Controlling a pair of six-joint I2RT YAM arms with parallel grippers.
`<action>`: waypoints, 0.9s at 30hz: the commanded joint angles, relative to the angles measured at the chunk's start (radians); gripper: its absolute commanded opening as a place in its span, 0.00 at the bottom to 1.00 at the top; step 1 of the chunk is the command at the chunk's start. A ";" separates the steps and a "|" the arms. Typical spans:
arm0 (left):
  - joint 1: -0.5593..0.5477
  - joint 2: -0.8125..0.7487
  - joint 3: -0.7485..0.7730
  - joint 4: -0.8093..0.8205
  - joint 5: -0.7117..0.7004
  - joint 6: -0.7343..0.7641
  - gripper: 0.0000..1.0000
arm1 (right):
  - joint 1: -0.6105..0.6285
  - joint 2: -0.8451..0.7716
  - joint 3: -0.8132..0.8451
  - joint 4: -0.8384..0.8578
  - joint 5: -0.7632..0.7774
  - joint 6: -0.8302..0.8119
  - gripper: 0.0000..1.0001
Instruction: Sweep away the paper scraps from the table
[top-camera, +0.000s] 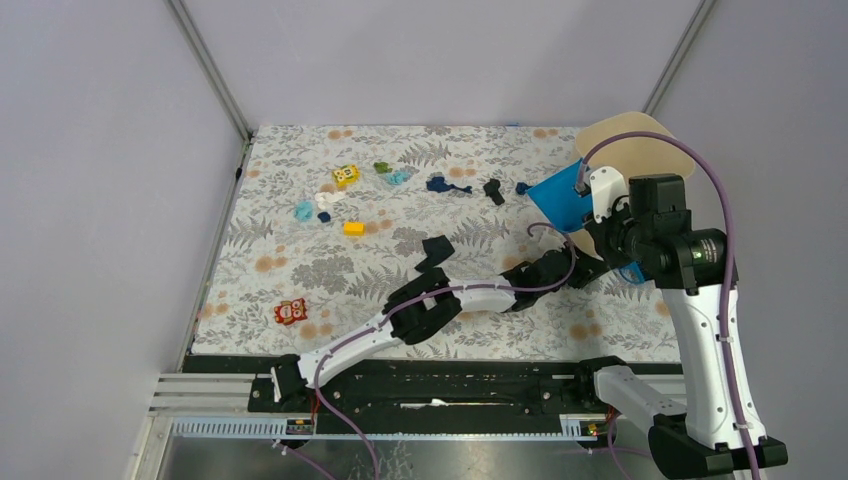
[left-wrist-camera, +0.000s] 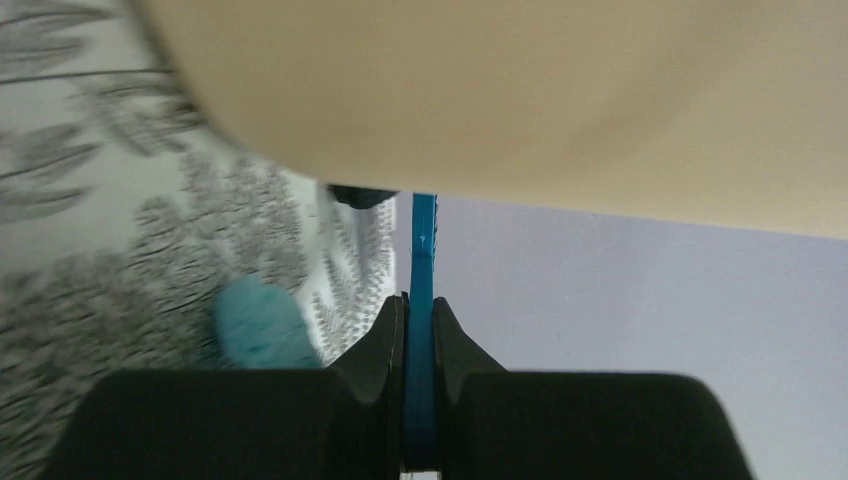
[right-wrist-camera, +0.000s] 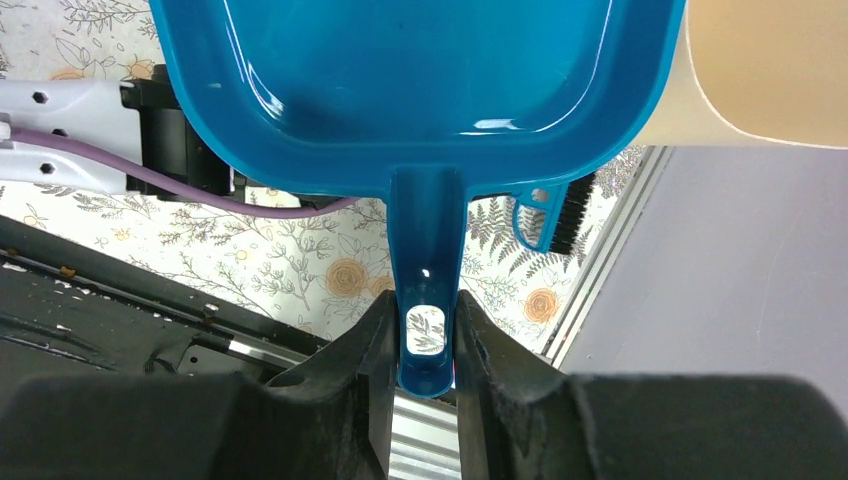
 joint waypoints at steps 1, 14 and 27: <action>0.007 -0.127 -0.105 -0.091 -0.105 -0.079 0.00 | -0.005 0.011 0.014 0.015 -0.006 -0.014 0.00; 0.059 -0.616 -0.785 -0.181 -0.055 0.014 0.00 | -0.005 -0.036 -0.036 0.030 -0.039 -0.050 0.00; 0.276 -0.950 -1.063 -0.627 0.332 0.486 0.00 | -0.005 -0.100 -0.214 -0.102 0.009 -0.303 0.00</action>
